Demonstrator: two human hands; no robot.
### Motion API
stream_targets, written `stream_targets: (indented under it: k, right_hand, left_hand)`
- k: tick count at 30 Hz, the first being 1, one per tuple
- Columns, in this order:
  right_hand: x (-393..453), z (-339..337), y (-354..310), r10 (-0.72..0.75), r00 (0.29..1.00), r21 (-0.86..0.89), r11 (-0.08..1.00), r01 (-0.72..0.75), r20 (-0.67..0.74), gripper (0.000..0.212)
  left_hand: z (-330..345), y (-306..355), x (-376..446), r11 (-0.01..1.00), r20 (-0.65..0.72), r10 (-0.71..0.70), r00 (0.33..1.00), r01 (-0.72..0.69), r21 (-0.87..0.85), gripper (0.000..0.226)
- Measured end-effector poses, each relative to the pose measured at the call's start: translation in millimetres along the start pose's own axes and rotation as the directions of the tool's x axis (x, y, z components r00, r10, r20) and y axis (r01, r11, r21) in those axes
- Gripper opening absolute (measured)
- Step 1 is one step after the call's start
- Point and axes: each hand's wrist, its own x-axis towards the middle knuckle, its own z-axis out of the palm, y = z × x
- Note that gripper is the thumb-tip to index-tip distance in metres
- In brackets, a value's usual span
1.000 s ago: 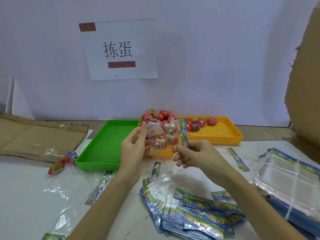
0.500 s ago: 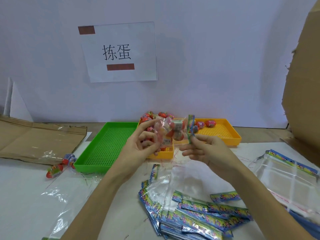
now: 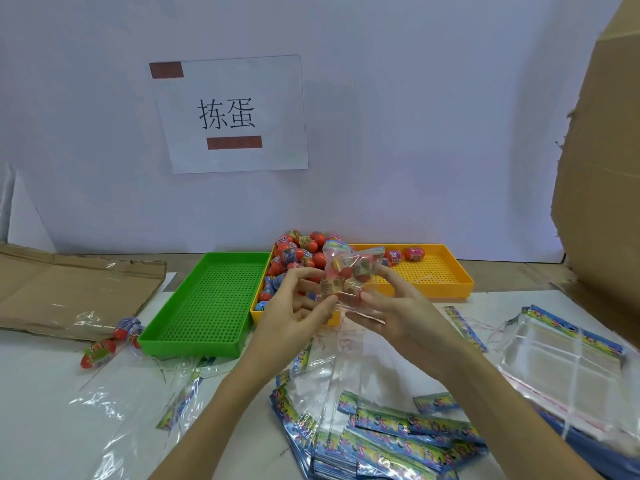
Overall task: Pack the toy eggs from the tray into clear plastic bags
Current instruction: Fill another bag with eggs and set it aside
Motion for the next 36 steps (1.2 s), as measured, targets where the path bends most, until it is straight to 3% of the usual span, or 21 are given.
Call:
stream_targets:
  k: [5, 9, 13, 19, 22, 24, 26, 28, 31, 36]
  right_hand:
    - [0.3, 3.1, 0.2, -0.040, 0.999, -0.027, 0.999, 0.040, -0.002, 0.039]
    - [-2.6, 0.9, -2.1, -0.111, 0.983, -0.327, 0.943, 0.057, -0.149, 0.041]
    - [-3.5, -2.8, -5.4, -0.081, 0.986, -0.433, 0.901, 0.009, -0.147, 0.037]
    - [-5.2, -10.5, -12.1, -0.019, 0.992, -0.488, 0.872, -0.045, -0.126, 0.040]
    - [-2.8, -17.3, -19.0, -0.102, 0.962, -0.357, 0.934, 0.006, -0.251, 0.048]
    - [-0.6, -26.5, -27.2, -0.203, 0.884, -0.075, 0.979, 0.189, -0.422, 0.043]
    - [-0.8, -37.5, -35.4, -0.229, 0.773, 0.172, 0.901, 0.398, -0.591, 0.043]
    - [-0.7, -45.7, -37.1, -0.177, 0.733, 0.237, 0.874, 0.424, -0.657, 0.053]
    - [0.7, -46.1, -29.8, -0.054, 0.785, 0.207, 0.951, 0.228, -0.617, 0.055]
    - [-2.1, -31.9, -20.9, -0.032, 0.869, -0.036, 0.999, 0.016, -0.494, 0.018]
  left_hand:
    - [-8.9, -5.1, 2.4, 0.992, -0.022, -0.078, 0.997, 0.075, -0.106, 0.048]
    - [-17.0, -8.1, 4.5, 0.970, 0.035, -0.156, 0.987, 0.159, -0.184, 0.048]
    - [-17.3, -5.4, 5.5, 0.897, 0.089, -0.241, 0.966, 0.257, -0.360, 0.035]
    - [-13.0, -7.8, 4.8, 0.938, -0.067, -0.224, 0.972, 0.196, -0.287, 0.027]
    - [-10.0, -4.0, 4.7, 0.952, -0.102, -0.194, 0.976, 0.162, -0.259, 0.023]
    - [-11.2, -1.2, 5.4, 0.971, -0.128, -0.176, 0.976, 0.150, -0.187, 0.020]
    - [-13.4, 0.3, 5.2, 0.983, -0.118, -0.162, 0.980, 0.149, -0.109, 0.012]
    - [-13.4, 0.5, 3.1, 0.986, -0.062, -0.161, 0.985, 0.159, -0.043, 0.006]
    - [-7.9, -1.2, -0.5, 0.983, 0.079, -0.131, 0.988, 0.119, 0.139, 0.003]
    - [6.9, -5.5, -11.1, 0.921, 0.429, 0.047, 0.902, -0.206, 0.331, 0.029]
